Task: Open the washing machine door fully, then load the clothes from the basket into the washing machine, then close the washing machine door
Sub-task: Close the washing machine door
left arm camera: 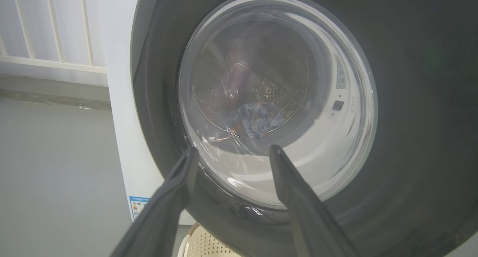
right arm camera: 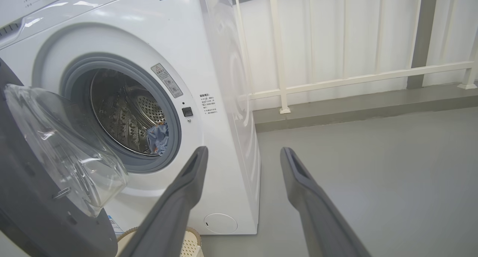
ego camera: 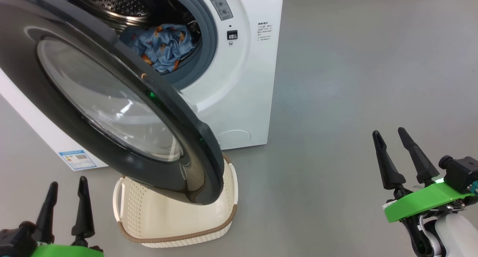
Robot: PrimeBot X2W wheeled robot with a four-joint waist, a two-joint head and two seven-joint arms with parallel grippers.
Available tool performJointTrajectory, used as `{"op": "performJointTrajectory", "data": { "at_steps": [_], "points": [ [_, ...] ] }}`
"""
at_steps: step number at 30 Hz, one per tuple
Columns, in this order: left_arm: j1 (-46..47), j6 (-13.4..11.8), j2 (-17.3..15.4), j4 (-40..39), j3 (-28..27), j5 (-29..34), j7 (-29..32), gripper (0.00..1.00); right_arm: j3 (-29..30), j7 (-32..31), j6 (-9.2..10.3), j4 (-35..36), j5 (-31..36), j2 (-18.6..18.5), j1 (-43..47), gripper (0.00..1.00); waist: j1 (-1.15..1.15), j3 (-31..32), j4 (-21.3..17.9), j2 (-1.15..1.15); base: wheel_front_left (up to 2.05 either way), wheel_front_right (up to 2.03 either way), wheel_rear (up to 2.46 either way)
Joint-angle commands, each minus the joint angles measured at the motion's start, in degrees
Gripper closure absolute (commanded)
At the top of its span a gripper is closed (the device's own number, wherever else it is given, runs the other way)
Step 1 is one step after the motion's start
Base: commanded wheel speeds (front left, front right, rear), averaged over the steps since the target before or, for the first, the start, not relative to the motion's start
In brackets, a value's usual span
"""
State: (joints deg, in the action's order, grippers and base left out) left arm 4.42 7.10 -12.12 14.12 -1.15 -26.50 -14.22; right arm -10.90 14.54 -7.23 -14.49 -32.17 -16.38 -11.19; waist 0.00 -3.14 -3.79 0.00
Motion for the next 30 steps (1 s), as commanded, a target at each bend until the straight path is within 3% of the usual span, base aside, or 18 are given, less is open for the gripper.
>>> {"op": "performJointTrajectory", "data": {
  "at_steps": [1, 7, 8, 10, 11, 12, 13, 22, 30],
  "points": [
    [1.6, 0.2, -1.1, -0.8, -2.2, 0.5, -0.8, 0.0, -0.9, 0.5, -0.25, 1.4, 0.5, -1.0, -0.3, 0.0, 0.0, 0.0, 0.0, 0.0, 0.0, 0.0, 0.0],
    [1.5, 0.3, -0.8, -0.9, -2.5, 0.7, -0.8, 0.0, -1.1, 0.5, -0.25, 1.3, 0.3, -1.2, -0.3, 0.0, 0.0, 0.3, 0.1, 0.0, 0.0, 0.0, 0.0],
    [1.5, 0.3, -0.8, -0.9, -2.6, 0.7, -0.8, 0.0, -1.1, 0.5, -0.25, 1.3, 0.3, -1.2, -0.3, 0.06, 0.0, 0.3, 0.2, 0.0, 0.0, 0.0, 0.0],
    [1.5, 0.3, -0.7, -0.9, -2.6, 0.8, -0.8, 0.0, -1.2, 0.5, -0.25, 1.3, 0.2, -1.3, -0.4, 0.26, 0.0, 0.3, 0.2, 0.0, 0.0, 0.0, 0.0],
    [1.5, 0.3, -0.7, -1.0, -2.7, 0.8, -0.8, 0.0, -1.2, 0.5, -0.25, 1.3, 0.1, -1.3, -0.4, 0.5, 0.0, 0.3, 0.3, 0.0, 0.0, 0.0, 0.0],
    [1.5, 0.3, -0.6, -1.0, -2.7, 0.8, -0.8, 0.0, -1.1, 0.5, -0.25, 1.5, 0.4, -1.5, -0.4, 0.91, 0.0, 0.3, 0.4, 0.0, 0.0, 0.0, 0.0],
    [1.5, 0.3, -0.6, -1.0, -2.7, 0.8, -0.8, 0.0, -0.9, 0.5, -0.25, 1.6, 0.8, -1.6, -0.5, 1.0, 0.0, 0.3, 0.5, 0.0, 0.0, 0.0, 0.0],
    [1.7, 0.4, 0.0, -1.1, -2.6, 0.8, -0.8, 0.0, 0.3, 0.5, -0.25, 5.6, 2.2, -0.7, -1.4, 1.0, 0.0, 0.3, 3.5, 0.0, 0.0, 0.0, 0.0],
    [1.5, 0.4, 0.0, -0.4, -2.2, 0.5, -0.8, 0.0, -1.3, 0.5, -0.25, 13.0, 0.5, 0.8, -3.7, 1.0, 0.0, 0.7, 9.0, 0.0, 0.0, 0.0, 0.0]
  ]
}}
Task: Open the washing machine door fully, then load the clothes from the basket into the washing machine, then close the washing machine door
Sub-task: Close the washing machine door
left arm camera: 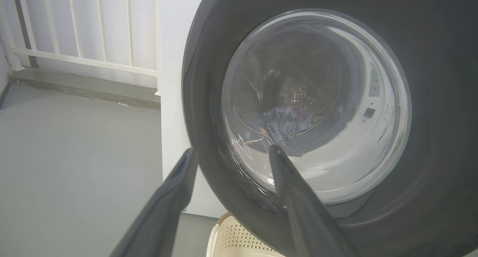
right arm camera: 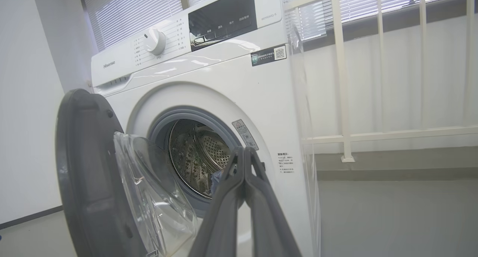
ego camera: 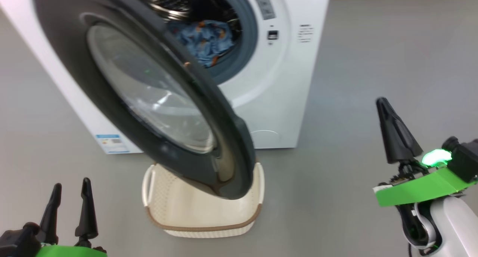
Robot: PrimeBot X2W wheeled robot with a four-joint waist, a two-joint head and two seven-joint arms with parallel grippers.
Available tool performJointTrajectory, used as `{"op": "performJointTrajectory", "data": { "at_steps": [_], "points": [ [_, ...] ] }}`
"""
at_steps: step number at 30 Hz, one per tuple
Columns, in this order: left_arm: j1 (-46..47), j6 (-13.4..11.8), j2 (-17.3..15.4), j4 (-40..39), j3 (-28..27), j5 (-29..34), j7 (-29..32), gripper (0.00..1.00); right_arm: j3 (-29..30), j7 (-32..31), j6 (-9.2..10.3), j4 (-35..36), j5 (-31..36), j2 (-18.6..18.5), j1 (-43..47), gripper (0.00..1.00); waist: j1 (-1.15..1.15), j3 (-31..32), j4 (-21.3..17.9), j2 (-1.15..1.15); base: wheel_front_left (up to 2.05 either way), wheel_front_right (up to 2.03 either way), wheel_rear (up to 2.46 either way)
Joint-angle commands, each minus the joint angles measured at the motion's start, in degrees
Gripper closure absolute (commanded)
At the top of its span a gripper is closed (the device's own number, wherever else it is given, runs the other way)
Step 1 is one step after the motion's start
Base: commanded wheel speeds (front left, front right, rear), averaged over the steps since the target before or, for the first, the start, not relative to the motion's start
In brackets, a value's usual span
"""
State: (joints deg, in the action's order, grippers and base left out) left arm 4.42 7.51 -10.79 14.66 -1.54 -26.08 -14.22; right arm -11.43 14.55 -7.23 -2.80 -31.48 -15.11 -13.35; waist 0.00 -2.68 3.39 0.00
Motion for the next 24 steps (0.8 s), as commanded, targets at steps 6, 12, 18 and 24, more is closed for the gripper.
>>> {"op": "performJointTrajectory", "data": {
  "at_steps": [6, 12, 18, 24],
  "points": [
    [1.2, 0.0, -1.1, -0.5, -1.3, -0.2, -0.8, 0.0, -4.0, 0.4, -0.25, 4.6, -1.6, 0.0, -3.6, 1.0, 0.0, 1.0, 6.8, 0.0, 0.0, 0.0, 0.0],
    [0.7, 0.0, -1.2, -0.1, -1.0, -0.3, -0.8, 0.0, -5.1, 0.4, -0.25, 10.4, -3.5, 1.5, -4.4, 1.0, 0.0, 1.7, 11.6, 0.0, 0.0, 0.0, 0.0],
    [0.7, 0.0, -1.2, 0.2, -0.3, -0.5, -0.8, 0.0, -10.4, 0.4, -0.25, 16.5, -4.1, 1.1, -4.5, 1.0, 0.0, 1.8, 14.8, 0.0, 0.0, 0.0, 0.0],
    [0.8, 0.0, -1.2, 0.5, -0.2, -0.7, -0.8, 0.0, -18.7, 0.4, -0.25, 15.5, -2.4, -2.3, -4.0, 1.0, 0.0, 1.7, 16.7, 0.0, 0.0, 0.0, 0.0]
  ]
}}
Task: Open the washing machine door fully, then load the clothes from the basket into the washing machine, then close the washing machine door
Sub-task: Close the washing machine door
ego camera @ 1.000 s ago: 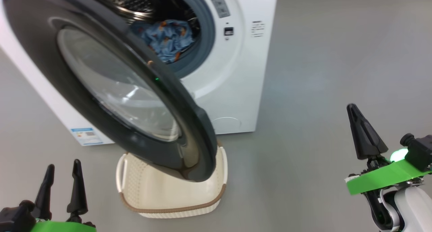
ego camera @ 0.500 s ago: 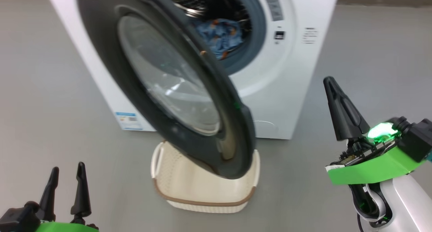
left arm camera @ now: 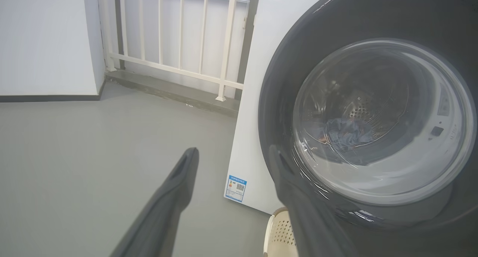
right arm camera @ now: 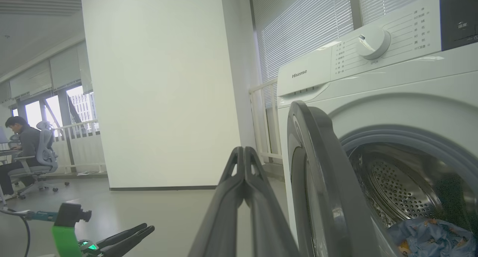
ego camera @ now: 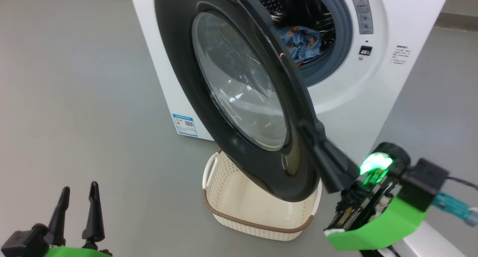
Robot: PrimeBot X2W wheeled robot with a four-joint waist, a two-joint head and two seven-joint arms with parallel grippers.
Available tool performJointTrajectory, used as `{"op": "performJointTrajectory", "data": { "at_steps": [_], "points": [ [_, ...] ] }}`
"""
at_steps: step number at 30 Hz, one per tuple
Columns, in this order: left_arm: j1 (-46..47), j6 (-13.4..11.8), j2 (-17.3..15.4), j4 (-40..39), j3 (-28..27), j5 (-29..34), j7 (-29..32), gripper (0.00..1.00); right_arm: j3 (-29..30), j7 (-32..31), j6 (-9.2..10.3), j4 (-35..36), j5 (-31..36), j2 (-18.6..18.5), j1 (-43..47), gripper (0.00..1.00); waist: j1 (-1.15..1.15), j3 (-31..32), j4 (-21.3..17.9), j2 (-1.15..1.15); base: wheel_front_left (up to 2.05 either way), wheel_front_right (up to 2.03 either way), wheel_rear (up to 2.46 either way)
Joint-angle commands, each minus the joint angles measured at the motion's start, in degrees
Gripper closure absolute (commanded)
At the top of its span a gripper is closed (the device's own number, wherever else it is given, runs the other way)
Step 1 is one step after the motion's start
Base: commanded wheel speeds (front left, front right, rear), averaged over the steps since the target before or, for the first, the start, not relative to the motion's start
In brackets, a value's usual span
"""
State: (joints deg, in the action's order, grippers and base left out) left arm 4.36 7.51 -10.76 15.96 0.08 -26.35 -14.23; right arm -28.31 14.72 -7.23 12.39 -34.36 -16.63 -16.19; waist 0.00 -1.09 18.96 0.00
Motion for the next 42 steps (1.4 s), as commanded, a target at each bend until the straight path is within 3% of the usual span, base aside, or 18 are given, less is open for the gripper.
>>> {"op": "performJointTrajectory", "data": {
  "at_steps": [1, 5, 18, 27, 42],
  "points": [
    [0.8, 0.0, -1.2, -0.8, -1.8, -0.5, -0.8, 0.0, -3.0, 0.3, -0.25, -0.7, 0.7, -1.4, -1.0, 1.0, 0.0, 0.1, 1.3, 0.0, 0.0, 0.0, 0.0],
    [0.7, 0.0, -1.1, -0.7, -1.7, -0.6, -0.8, 0.0, -7.2, 0.3, -0.25, -6.2, 1.5, -3.1, -0.7, 1.0, 0.0, -0.1, 1.7, 0.0, 0.0, 0.0, 0.0],
    [1.8, 0.0, -0.6, -1.2, -1.3, -0.9, -0.8, 0.0, -12.4, 0.3, -0.25, -23.2, -0.8, -2.5, -3.3, 1.0, 0.0, -2.5, 2.1, 0.0, 0.0, 0.0, 0.0],
    [3.0, 0.0, -0.5, -1.1, -1.4, -1.2, -0.8, 0.0, -11.1, 0.3, -0.25, -29.2, -1.6, -2.5, -5.7, 1.0, 0.0, -4.8, 2.7, 0.0, 0.0, 0.0, 0.0],
    [4.7, 0.0, 0.0, -2.2, -1.4, -1.0, -0.8, 0.0, -2.6, 0.3, -0.25, -30.5, 0.3, -5.1, -8.0, 1.0, 0.0, -9.7, 1.7, 0.0, 0.0, 0.0, 0.0]
  ]
}}
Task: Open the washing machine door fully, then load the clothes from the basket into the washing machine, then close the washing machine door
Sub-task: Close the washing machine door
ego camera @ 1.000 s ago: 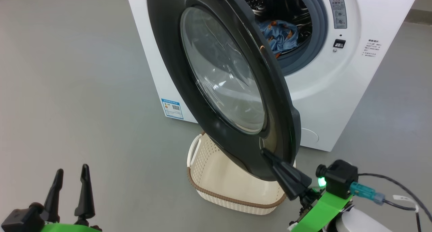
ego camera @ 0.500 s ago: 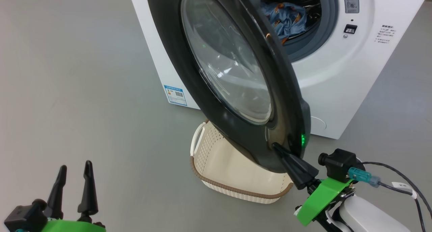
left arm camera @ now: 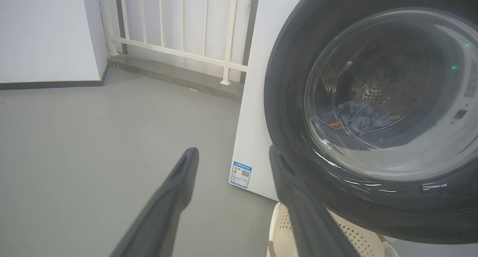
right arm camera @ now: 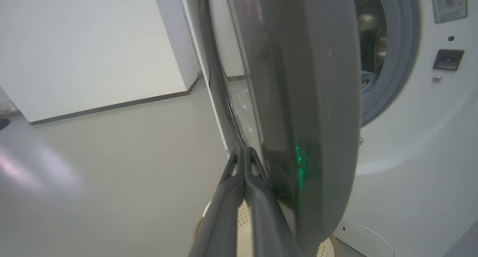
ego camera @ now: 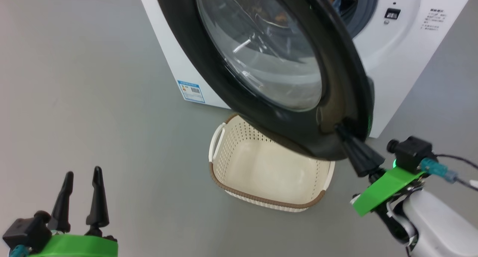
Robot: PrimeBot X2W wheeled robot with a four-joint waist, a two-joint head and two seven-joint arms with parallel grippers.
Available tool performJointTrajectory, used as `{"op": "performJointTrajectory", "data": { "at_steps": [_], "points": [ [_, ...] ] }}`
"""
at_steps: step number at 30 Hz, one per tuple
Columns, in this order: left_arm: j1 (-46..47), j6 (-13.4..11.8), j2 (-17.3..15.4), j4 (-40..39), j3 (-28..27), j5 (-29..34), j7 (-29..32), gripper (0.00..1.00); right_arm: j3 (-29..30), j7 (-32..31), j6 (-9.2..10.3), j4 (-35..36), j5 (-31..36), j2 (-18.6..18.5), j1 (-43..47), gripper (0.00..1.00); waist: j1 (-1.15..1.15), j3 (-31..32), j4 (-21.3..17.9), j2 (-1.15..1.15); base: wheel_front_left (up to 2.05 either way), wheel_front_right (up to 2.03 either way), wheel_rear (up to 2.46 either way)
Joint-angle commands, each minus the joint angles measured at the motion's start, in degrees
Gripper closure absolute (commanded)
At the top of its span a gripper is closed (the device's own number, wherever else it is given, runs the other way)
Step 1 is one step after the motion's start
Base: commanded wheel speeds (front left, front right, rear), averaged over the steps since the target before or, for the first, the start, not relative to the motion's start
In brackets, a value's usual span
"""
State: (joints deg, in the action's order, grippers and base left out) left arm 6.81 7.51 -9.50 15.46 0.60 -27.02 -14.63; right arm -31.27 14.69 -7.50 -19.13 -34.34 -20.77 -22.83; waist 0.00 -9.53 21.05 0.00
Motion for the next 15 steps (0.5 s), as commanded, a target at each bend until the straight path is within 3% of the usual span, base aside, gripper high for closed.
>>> {"op": "performJointTrajectory", "data": {
  "at_steps": [1, 15],
  "points": [
    [2.4, 0.0, -1.3, -1.8, -1.9, -0.4, -0.4, 0.0, 1.0, 0.3, 0.01, 1.1, 0.4, -1.3, -1.7, 1.0, 0.0, -1.9, -0.6, 0.0, 0.0, 0.0, 0.0],
    [7.3, 0.0, -0.9, -3.9, -0.9, -0.7, -0.4, 0.0, 4.5, 0.3, 0.01, -1.4, -0.6, -6.8, -14.9, 1.0, 0.0, -12.5, -1.9, 0.0, 0.0, 0.0, 0.0]
  ]
}}
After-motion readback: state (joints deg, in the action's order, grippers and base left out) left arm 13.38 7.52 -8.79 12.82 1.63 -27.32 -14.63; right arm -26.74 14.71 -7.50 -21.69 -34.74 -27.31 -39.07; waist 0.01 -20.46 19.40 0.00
